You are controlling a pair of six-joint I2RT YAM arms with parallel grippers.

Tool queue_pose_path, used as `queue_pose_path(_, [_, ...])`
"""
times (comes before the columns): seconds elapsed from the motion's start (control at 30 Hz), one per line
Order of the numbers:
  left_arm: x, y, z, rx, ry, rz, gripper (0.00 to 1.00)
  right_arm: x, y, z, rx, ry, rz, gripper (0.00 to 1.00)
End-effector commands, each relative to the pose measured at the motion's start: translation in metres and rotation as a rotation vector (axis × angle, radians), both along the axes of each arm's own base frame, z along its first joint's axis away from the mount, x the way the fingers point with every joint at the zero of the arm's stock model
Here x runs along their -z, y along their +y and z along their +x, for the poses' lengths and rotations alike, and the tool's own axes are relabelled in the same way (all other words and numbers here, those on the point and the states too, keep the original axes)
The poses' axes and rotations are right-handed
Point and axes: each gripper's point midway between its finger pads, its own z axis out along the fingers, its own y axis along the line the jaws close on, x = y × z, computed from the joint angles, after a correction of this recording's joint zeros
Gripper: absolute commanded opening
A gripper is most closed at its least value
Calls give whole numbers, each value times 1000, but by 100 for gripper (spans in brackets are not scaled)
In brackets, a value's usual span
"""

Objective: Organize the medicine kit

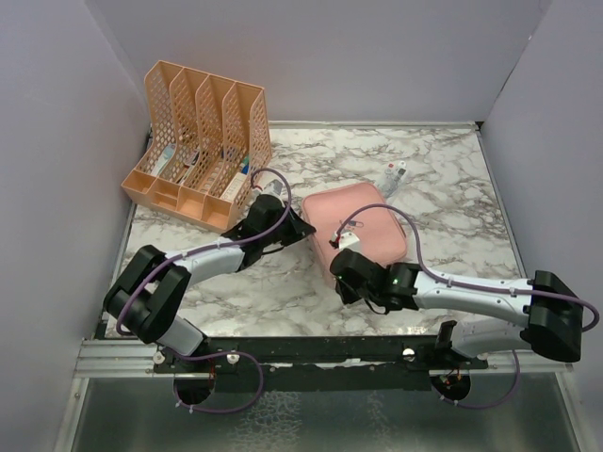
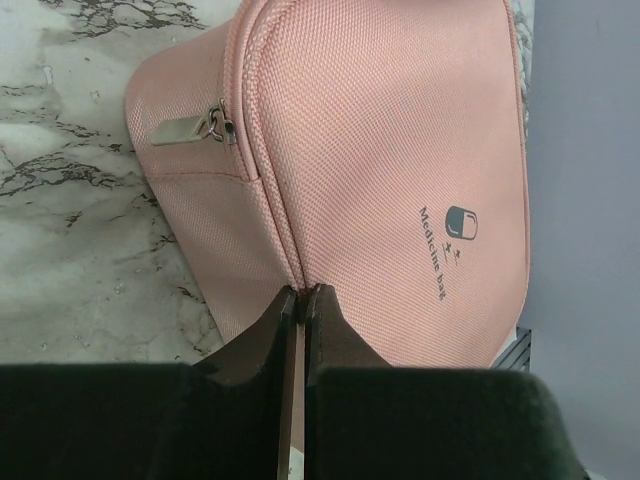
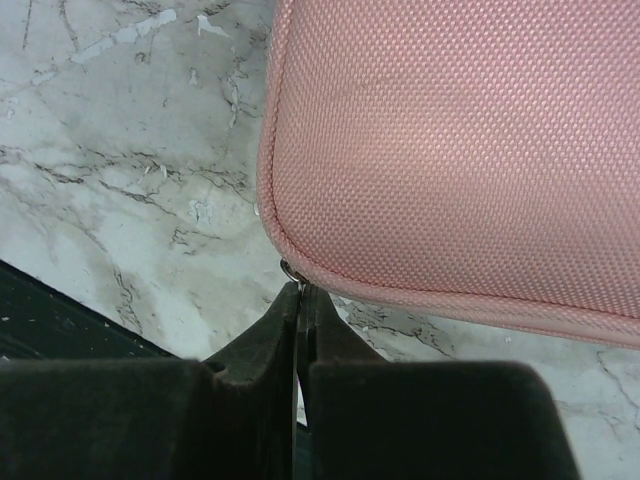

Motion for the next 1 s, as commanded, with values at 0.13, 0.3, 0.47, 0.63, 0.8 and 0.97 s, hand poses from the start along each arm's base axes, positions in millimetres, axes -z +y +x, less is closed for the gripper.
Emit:
queue_pose_path(0.13, [7, 43, 34, -113, -63, 137, 0, 19, -45, -27, 45, 109, -150, 1])
queue_pose_path(0.3, [4, 44, 36, -85, -75, 141, 0, 14, -69, -18, 205, 70, -213, 1])
queue_pose_path(0.47, [-4, 42, 37, -51, -99, 141, 0, 9, -63, -9, 236, 44, -214, 1])
queue_pose_path(0.63, [-13, 42, 28, -7, -109, 142, 19, -4, -14, -1, 95, 25, -78, 1])
queue_pose_path(0.8, [-27, 64, 11, -14, -154, 151, 51, -28, 31, 12, -14, -26, 16, 1])
queue_pose_path(0.97, [-43, 91, -7, -24, -192, 162, 61, -48, 81, 24, -99, -54, 100, 1])
